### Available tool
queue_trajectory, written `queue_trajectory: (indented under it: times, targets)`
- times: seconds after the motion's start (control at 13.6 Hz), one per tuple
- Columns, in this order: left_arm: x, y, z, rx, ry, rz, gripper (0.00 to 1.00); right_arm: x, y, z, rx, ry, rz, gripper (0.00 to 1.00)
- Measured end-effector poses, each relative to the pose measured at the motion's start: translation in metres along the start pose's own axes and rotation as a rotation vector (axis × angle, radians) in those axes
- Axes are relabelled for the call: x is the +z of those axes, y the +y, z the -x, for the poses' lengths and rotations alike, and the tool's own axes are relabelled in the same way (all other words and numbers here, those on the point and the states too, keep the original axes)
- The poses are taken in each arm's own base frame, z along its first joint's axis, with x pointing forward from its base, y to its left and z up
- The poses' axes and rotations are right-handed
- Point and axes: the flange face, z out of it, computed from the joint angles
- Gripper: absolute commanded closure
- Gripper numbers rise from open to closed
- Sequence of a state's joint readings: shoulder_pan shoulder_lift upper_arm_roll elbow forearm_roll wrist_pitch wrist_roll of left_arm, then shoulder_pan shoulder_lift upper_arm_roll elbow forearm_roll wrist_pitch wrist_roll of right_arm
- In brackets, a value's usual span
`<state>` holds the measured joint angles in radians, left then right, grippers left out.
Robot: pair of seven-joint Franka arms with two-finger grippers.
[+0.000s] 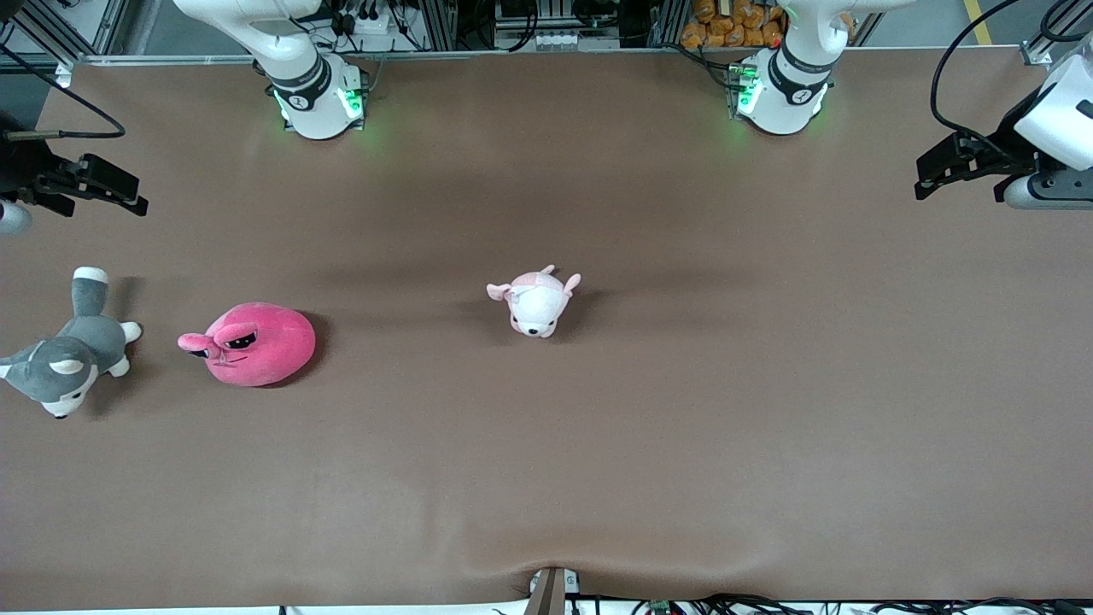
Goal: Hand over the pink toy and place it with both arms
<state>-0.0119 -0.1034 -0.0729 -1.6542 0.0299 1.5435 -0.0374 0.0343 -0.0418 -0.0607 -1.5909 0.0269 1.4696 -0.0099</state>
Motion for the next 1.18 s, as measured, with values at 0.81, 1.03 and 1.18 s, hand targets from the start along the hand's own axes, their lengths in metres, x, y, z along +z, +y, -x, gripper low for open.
queue_trajectory:
  times: [0.81,1.03,1.18]
  targets:
    - [0.0016,-0.0005,-0.0020,-0.002,-0.003,0.000,0.00,0.0025,0.0014,0.0009,0.002,-0.012,0.000,0.00]
    - [0.0035,-0.0004,-0.0032,-0.047,-0.006,0.000,0.00,0.0029,0.0017,0.0009,0.002,-0.013,-0.001,0.00]
    - [0.0040,-0.0005,-0.0035,-0.063,-0.007,0.000,0.00,0.0036,0.0051,0.0009,0.000,-0.015,-0.001,0.00]
